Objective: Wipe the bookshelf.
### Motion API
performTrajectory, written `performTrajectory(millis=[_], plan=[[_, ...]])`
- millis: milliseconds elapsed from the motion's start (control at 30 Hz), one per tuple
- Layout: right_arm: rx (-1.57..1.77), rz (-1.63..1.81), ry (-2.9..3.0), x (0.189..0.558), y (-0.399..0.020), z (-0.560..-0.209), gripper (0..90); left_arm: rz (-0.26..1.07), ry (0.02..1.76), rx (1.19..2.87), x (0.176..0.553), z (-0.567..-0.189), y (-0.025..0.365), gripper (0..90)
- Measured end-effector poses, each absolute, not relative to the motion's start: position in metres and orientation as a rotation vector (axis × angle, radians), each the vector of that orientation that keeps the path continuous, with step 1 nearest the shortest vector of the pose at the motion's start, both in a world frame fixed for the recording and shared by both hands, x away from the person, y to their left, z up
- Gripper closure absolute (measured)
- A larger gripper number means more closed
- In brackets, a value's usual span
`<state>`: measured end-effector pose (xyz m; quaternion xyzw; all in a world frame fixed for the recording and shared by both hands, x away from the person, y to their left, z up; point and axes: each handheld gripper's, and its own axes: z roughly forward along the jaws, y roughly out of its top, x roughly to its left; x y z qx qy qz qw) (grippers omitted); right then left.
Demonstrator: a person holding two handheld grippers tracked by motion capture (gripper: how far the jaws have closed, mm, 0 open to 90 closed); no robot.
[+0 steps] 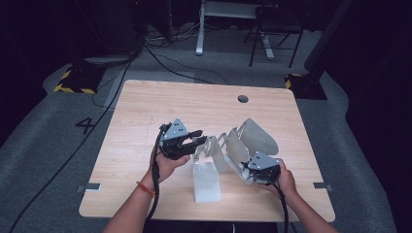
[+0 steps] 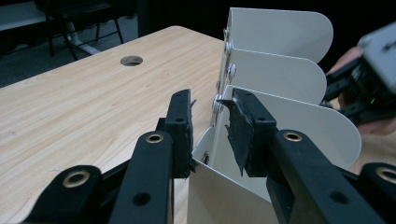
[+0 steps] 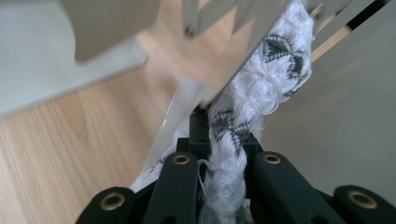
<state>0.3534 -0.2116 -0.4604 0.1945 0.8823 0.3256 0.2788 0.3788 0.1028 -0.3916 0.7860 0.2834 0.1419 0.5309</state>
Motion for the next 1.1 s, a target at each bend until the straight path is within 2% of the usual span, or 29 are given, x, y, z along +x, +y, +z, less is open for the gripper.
performTrajectory(millis=[133, 433, 800, 1100], plan=[[0.531, 0.815, 2.405, 0.352, -0.214, -0.476, 83.7, 0.335, 0.671, 1.877, 0.379, -0.392, 0.104, 69.9], [0.636, 0.624, 2.305, 0.351, -0.232, -0.473, 83.7, 0.332, 0.667, 1.877, 0.38, -0.392, 0.104, 69.9], [0.621, 0.716, 2.109, 0.336, -0.238, -0.419, 83.7, 0.332, 0.663, 1.878, 0.38, -0.392, 0.104, 69.8], [0.603, 0.848, 1.989, 0.352, -0.23, -0.372, 83.7, 0.327, 0.663, 1.874, 0.38, -0.392, 0.104, 69.9]])
